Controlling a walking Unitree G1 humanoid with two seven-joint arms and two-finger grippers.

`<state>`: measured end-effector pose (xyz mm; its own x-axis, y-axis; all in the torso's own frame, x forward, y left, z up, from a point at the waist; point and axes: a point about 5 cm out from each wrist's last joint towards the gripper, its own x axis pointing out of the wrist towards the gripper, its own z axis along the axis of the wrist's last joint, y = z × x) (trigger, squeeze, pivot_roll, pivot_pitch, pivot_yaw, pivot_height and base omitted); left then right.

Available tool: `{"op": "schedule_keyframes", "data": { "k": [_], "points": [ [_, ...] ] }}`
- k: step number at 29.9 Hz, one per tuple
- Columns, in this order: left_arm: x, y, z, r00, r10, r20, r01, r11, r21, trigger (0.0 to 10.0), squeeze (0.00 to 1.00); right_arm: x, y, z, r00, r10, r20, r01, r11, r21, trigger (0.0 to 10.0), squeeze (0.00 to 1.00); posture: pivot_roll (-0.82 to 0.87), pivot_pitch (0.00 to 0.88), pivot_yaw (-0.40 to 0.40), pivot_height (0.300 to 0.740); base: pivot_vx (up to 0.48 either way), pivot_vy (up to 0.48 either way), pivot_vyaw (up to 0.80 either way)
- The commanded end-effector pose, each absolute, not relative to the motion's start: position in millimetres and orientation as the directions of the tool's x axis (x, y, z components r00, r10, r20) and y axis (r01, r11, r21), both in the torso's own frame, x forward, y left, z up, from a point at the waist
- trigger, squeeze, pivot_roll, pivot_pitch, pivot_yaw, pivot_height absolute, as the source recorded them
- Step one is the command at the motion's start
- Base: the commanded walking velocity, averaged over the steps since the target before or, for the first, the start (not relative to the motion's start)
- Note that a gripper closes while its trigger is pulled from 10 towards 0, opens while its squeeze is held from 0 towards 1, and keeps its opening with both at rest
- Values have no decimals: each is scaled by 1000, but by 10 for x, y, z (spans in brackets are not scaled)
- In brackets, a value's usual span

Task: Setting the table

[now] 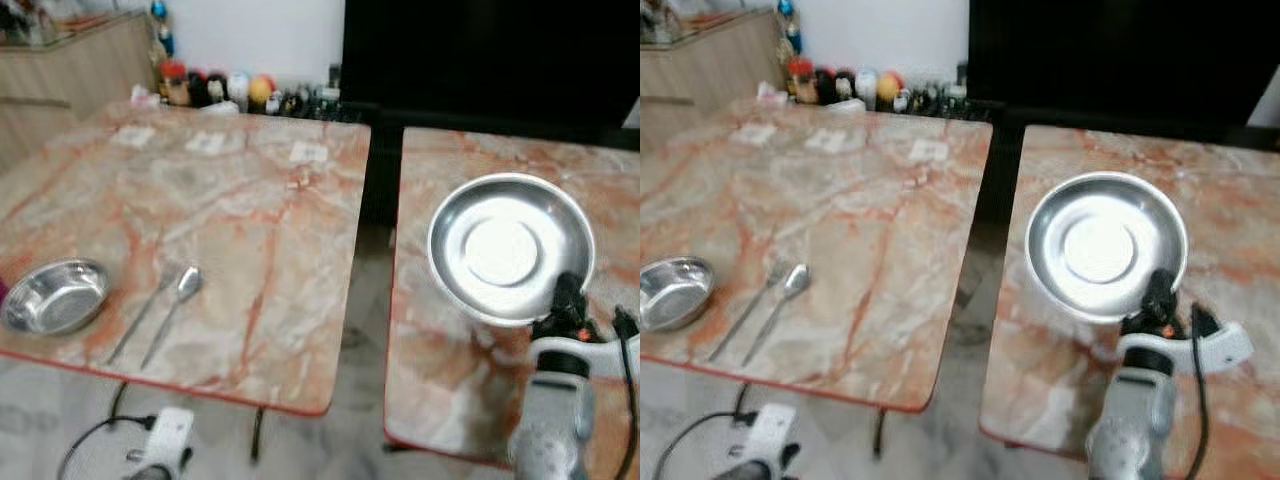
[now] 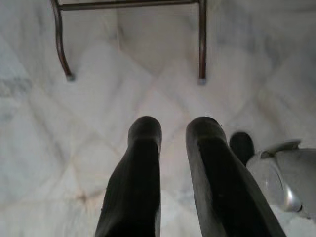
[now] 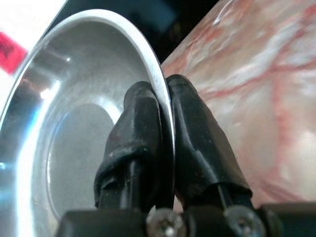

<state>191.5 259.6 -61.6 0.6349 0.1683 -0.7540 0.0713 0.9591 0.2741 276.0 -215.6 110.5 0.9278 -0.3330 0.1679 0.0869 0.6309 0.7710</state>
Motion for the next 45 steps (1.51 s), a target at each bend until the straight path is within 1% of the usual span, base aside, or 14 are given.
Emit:
{"op": "schedule_keyframes", "data": {
  "k": [1, 3, 7, 12, 17, 19, 21, 22, 23, 25, 29, 35, 39, 45],
  "points": [
    [1953, 2515, -623, 638, 147, -756, 91, 961, 263, 10000, 0, 2705, -2249, 1090, 911, -379, 163, 122, 625, 771, 10000, 0, 166, 0, -16, 740, 255, -401, -775],
    [1945, 2521, -625, 637, 147, -756, 91, 961, 263, 10000, 0, 2693, -2256, 1090, 906, -389, 169, 122, 622, 774, 10000, 0, 166, 0, -17, 740, 249, -405, -694],
    [1931, 2526, -630, 637, 148, -757, 85, 962, 259, 10000, 0, 2686, -2259, 1086, 905, -391, 170, 122, 620, 775, 10000, 0, 166, 0, -18, 740, 248, -359, 0],
    [1920, 2517, -638, 635, 141, -760, 76, 967, 244, 10000, 0, 2683, -2269, 1091, 903, -394, 170, 126, 622, 773, 10000, 0, 164, 0, -20, 740, 0, 0, 0],
    [1914, 2519, -640, 635, 139, -760, 76, 967, 242, 10000, 0, 2633, -2346, 1105, 894, -414, 168, 153, 636, 756, 10000, 0, 164, 0, -20, 740, 0, 0, 0],
    [1910, 2512, -644, 635, 137, -761, 78, 968, 240, 10000, 0, 2592, -2396, 1100, 889, -429, 161, 174, 641, 748, 10000, 0, 147, 1, -20, 740, 0, 0, 0],
    [1895, 2514, -652, 631, 137, -763, 78, 968, 239, 10000, 0, 2495, -2486, 1095, 874, -464, 145, 220, 643, 734, 10000, 0, 147, 1, -20, 740, 0, 0, 0],
    [1880, 2510, -661, 628, 138, -766, 81, 967, 240, 10000, 0, 2400, -2537, 1092, 866, -481, 134, 250, 650, 718, 10000, 0, 126, 8, -18, 740, 0, 0, 0],
    [1867, 2502, -671, 622, 137, -771, 86, 967, 241, 10000, 0, 2321, -2545, 1082, 871, -476, 124, 263, 664, 700, 10000, 0, 119, 8, -18, 740, 0, 0, 0],
    [1862, 2494, -677, 620, 135, -773, 88, 967, 240, 10000, 0, 2262, -2545, 1070, 872, -476, 116, 274, 671, 689, 10000, 0, 119, 8, -18, 740, 0, 0, 0],
    [1863, 2477, -682, 618, 129, -776, 95, 967, 237, 10000, 0, 2168, -2567, 1018, 862, -500, 86, 310, 654, 690, 10000, 0, 110, 7, -17, 740, 0, 0, 0],
    [1851, 2472, -692, 609, 131, -783, 102, 965, 240, 10000, 0, 2249, -2492, 984, 874, -483, 57, 311, 644, 699, 10000, 0, 114, 1, -21, 740, 0, 0, 0],
    [1837, 2499, -690, 611, 143, -778, 65, 971, 229, 10000, 0, 2329, -2426, 990, 889, -454, 51, 290, 647, 705, 10000, 0, 123, 0, -29, 740, 0, 0, 0],
    [1816, 2499, -700, 608, 141, -781, 59, 973, 222, 10000, 0, 2353, -2416, 991, 893, -447, 49, 288, 652, 702, 10000, 0, 124, 0, -34, 740, -120, 0, 0]
  ]
}}
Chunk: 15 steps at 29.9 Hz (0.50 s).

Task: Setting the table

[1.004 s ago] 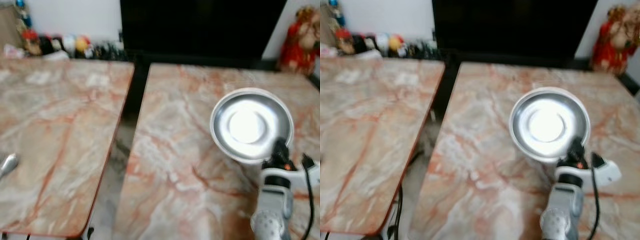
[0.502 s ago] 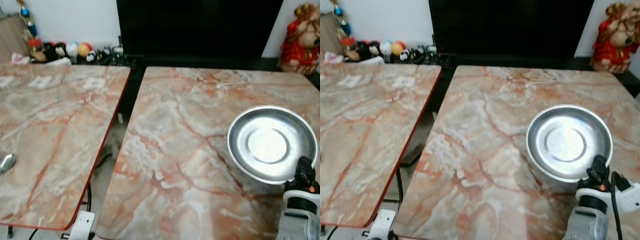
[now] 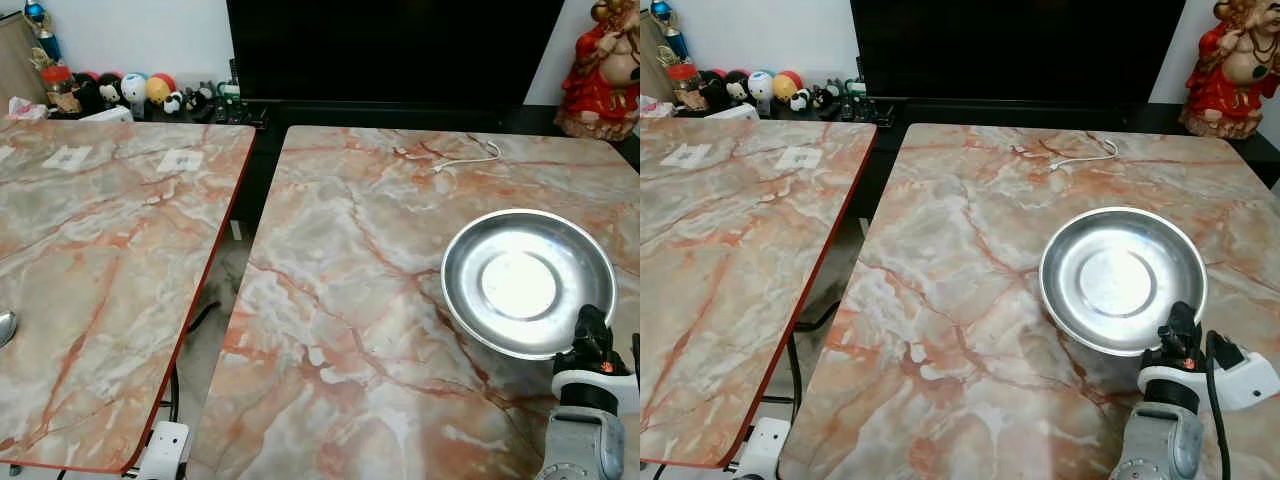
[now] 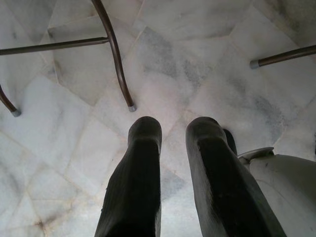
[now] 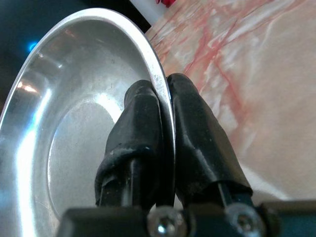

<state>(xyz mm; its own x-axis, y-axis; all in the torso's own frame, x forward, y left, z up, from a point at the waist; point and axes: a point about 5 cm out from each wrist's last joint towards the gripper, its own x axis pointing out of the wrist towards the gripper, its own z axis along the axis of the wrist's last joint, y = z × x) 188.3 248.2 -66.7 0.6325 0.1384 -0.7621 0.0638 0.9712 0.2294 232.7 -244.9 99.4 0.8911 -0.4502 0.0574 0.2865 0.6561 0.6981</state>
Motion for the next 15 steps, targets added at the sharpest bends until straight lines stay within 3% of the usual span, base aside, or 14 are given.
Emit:
{"op": "schedule_keyframes", "data": {
  "k": [1, 15],
  "points": [
    [1816, 2496, -701, 608, 141, -781, 59, 973, 221, 10000, 0, 2354, -2418, 991, 894, -446, 48, 288, 653, 701, 10000, 0, 124, 0, -34, 740, -240, 0, 0],
    [1834, 2478, -697, 615, 141, -776, 54, 974, 220, 10000, 0, 2389, -2441, 998, 896, -441, 49, 288, 662, 692, 10000, 0, 130, 0, -38, 740, -17, 0, 0]
  ]
}}
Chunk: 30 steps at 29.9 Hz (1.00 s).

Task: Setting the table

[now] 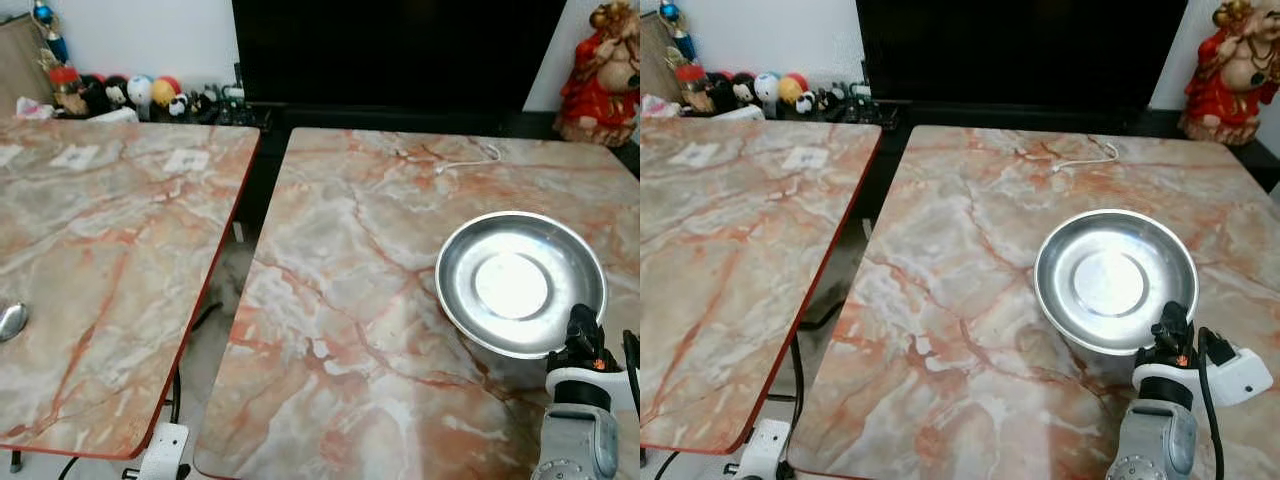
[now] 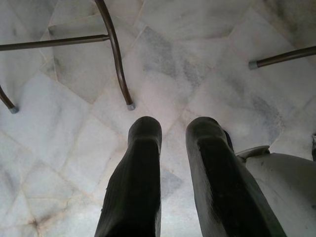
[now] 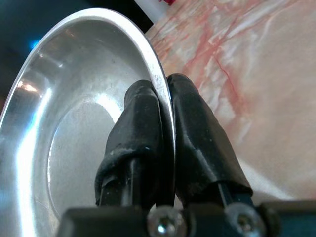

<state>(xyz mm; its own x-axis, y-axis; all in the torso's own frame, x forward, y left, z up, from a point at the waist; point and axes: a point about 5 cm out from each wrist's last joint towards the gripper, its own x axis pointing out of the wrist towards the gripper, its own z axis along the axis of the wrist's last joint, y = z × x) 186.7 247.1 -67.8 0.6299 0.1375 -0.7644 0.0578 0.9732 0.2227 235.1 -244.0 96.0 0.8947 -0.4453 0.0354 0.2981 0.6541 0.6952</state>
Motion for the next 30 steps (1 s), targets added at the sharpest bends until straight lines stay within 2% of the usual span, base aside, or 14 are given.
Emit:
{"op": "schedule_keyframes", "data": {
  "k": [1, 30],
  "points": [
    [1831, 2484, -697, 613, 144, -777, 53, 974, 221, 10000, 0, 2393, -2438, 998, 897, -440, 49, 287, 661, 693, 10000, 0, 131, 0, -37, 740, 0, 0, 0],
    [1831, 2483, -697, 615, 142, -776, 47, 975, 216, 10000, 0, 2395, -2402, 958, 900, -435, 35, 290, 656, 697, 10000, 0, 125, 0, -37, 740, 0, 0, 0]
  ]
}}
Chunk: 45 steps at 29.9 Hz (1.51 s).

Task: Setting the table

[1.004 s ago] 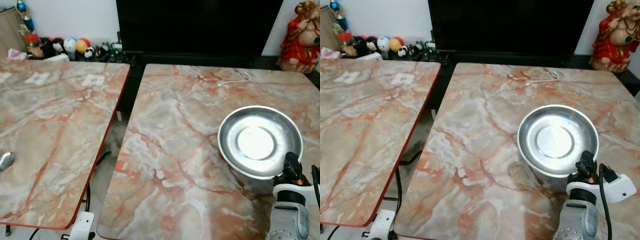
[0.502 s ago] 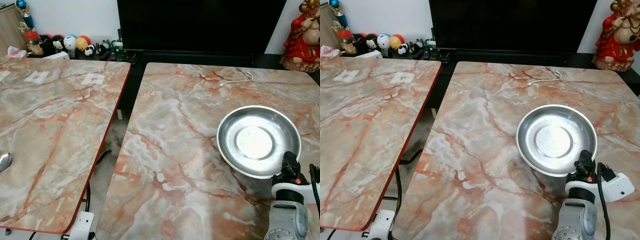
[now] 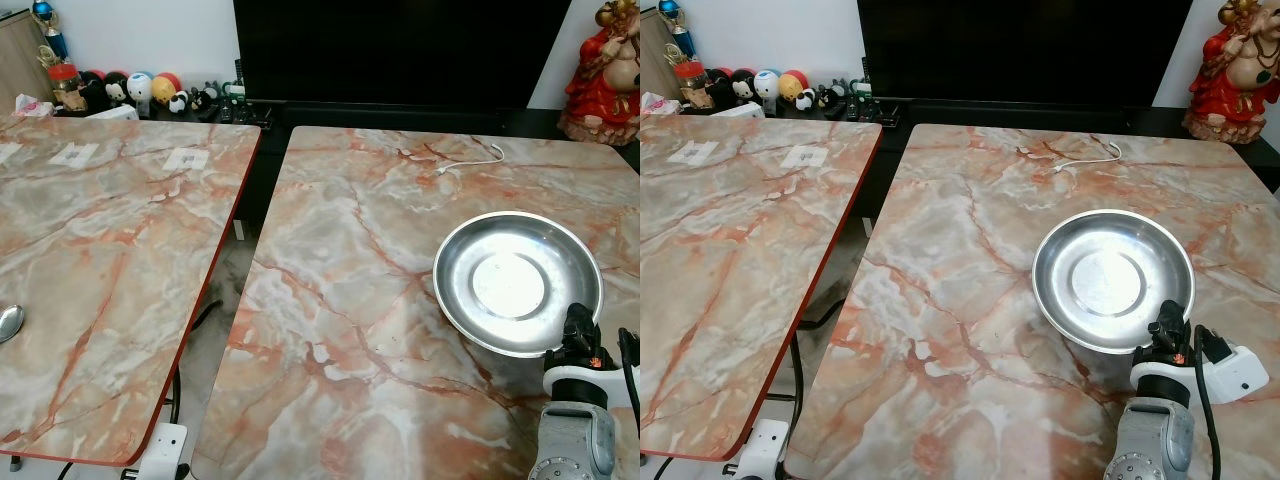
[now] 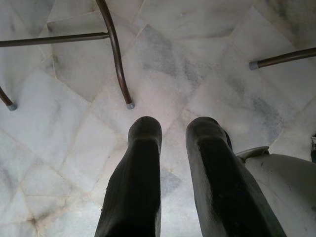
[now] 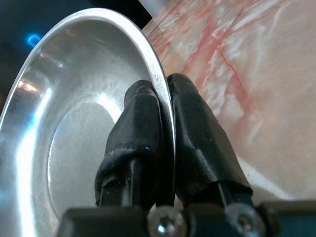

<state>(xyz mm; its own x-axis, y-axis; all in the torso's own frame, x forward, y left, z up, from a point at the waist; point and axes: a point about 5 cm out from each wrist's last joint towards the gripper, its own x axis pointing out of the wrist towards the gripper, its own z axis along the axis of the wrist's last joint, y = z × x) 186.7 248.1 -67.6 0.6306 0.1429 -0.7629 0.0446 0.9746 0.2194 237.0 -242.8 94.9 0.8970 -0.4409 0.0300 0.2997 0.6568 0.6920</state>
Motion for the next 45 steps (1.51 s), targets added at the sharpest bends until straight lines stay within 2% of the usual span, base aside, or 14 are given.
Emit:
{"op": "schedule_keyframes", "data": {
  "k": [1, 12, 37, 45],
  "points": [
    [1831, 2486, -696, 614, 143, -776, 46, 975, 216, 10000, 0, 2394, -2400, 957, 899, -436, 34, 291, 655, 697, 10000, 0, 126, 0, -35, 740, -266, 0, 0],
    [1843, 2468, -694, 620, 141, -772, 52, 974, 219, 10000, 0, 2384, -2401, 955, 897, -441, 32, 297, 654, 696, 10000, 0, 122, 0, -32, 740, -266, 0, 0],
    [1900, 2511, -651, 633, 143, -761, 64, 970, 236, 10000, 0, 2383, -2420, 947, 889, -457, 27, 311, 646, 697, 10000, 0, 123, 0, -31, 740, 0, 0, 0],
    [1877, 2509, -664, 628, 150, -764, 66, 967, 244, 10000, 0, 2383, -2423, 940, 889, -458, 22, 315, 646, 696, 10000, 0, 123, 0, -32, 740, 0, -330, 0]
  ]
}}
